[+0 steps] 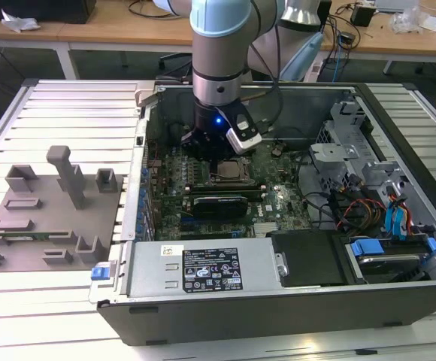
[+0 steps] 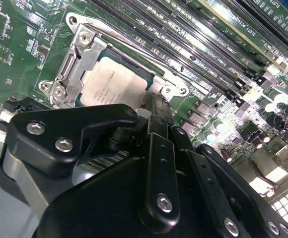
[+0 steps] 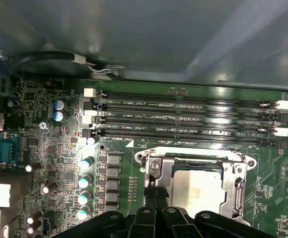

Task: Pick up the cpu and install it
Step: 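Close the cpu cover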

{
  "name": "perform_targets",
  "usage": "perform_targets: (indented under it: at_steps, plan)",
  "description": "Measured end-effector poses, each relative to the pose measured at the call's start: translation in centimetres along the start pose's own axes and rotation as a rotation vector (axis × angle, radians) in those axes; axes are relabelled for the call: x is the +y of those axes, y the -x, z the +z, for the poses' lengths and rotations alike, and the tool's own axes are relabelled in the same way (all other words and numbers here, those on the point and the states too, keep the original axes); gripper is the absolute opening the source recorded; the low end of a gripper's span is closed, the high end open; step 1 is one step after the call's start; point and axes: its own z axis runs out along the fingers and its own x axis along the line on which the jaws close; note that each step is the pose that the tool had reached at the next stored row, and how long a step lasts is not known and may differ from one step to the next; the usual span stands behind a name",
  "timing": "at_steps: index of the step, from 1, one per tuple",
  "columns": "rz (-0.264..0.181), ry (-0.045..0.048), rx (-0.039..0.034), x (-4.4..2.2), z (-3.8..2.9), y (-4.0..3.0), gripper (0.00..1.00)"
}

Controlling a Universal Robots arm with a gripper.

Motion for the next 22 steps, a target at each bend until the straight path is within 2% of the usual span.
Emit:
perform_targets:
  at_steps: [10,16,20,22]
  plan:
    - [0.000,0.0008,-0.0005,0.01,-0.09,-0.10,0.11]
    - [0.000,0.0002,-0.0001,-0.01,-0.96,-0.10,0.11]
    - [0.000,0.0000,0.0000,-0.05,-2.24,-0.08,0.11]
    - [0.000,0.0001,-0.0002,-0.04,-2.34,-0.08,0.11]
